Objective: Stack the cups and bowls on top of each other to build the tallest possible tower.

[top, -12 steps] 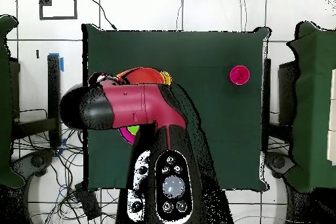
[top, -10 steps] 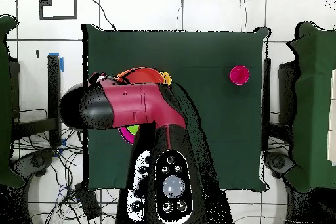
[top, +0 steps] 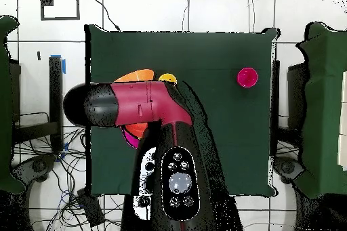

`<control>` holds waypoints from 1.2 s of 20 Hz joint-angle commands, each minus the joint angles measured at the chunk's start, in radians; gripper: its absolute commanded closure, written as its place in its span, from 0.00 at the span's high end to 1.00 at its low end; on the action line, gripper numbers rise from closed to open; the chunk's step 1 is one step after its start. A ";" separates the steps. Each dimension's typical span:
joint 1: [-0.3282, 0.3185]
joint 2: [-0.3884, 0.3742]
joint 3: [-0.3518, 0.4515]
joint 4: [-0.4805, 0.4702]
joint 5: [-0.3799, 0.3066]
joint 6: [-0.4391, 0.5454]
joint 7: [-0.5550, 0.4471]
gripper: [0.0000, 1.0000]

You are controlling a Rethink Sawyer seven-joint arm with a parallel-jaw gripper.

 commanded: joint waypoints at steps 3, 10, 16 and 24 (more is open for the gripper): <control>0.000 0.059 0.005 0.132 -0.008 -0.094 0.088 0.00; 0.012 0.099 -0.004 0.154 -0.013 -0.182 0.111 0.00; 0.031 0.135 -0.019 0.170 -0.015 -0.255 0.134 0.00; 0.088 0.151 -0.055 0.188 0.011 -0.305 0.171 0.00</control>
